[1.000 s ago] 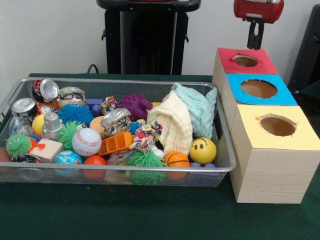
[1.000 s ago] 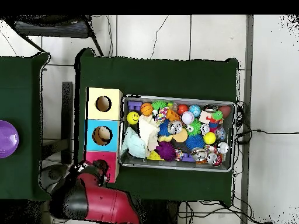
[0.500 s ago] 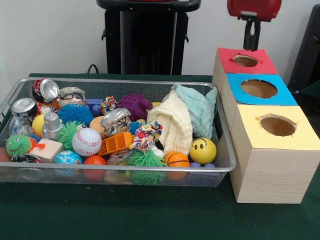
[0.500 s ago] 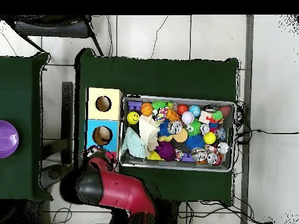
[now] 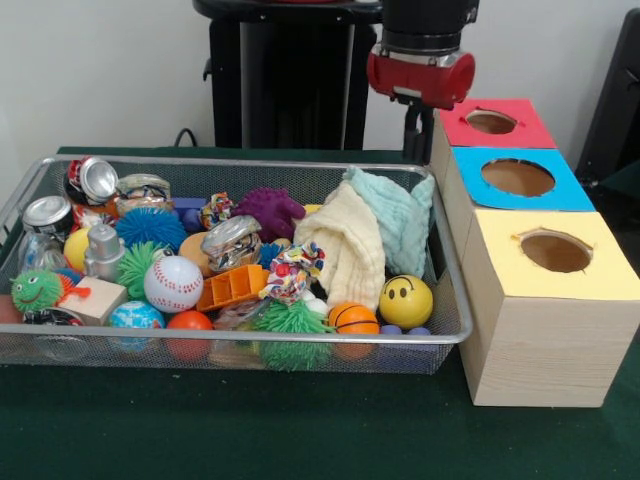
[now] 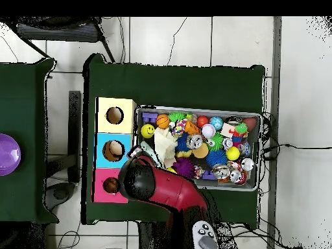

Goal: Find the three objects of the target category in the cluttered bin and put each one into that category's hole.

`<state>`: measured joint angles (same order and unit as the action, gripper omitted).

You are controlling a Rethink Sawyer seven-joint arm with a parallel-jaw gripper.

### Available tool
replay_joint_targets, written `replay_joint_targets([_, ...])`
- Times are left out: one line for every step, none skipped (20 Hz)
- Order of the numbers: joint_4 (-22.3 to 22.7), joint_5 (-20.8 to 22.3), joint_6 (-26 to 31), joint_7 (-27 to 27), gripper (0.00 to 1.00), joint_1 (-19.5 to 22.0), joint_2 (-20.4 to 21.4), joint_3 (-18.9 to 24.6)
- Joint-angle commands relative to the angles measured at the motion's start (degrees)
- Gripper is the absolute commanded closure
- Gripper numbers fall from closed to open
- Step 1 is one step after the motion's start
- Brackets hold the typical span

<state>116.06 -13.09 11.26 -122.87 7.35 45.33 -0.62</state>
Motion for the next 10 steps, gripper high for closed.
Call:
replay_joint_targets([-3.9, 6.8, -0.9, 0.4, 0.0, 2.0, -3.3, 5.8])
replay_joint_targets([-3.8, 7.0, -1.1, 0.3, 0.0, 1.9, -3.4, 5.6])
replay_joint_targets([-3.6, 7.2, -1.2, 0.2, 0.0, 1.8, -3.5, 5.5])
replay_joint_targets([-3.5, 7.3, -1.3, 0.1, 0.0, 1.7, -3.6, 5.3])
replay_joint_targets([-2.9, 7.6, -2.1, -0.5, 0.0, 2.2, -3.7, 5.9])
replay_joint_targets([-2.3, 7.8, -3.2, -1.3, 0.0, 2.3, -3.8, 6.1])
replay_joint_targets([-2.0, 8.1, -4.2, -2.2, 0.0, 2.4, -4.6, 6.1])
replay_joint_targets([-1.9, 8.2, -4.8, -2.9, 0.0, 2.1, -5.3, 5.6])
replay_joint_targets([-1.8, 8.8, -6.0, -3.4, 0.0, 2.2, -6.2, 5.5])
replay_joint_targets([-1.7, 9.1, -7.1, -4.0, 0.0, 2.2, -7.0, 5.5])
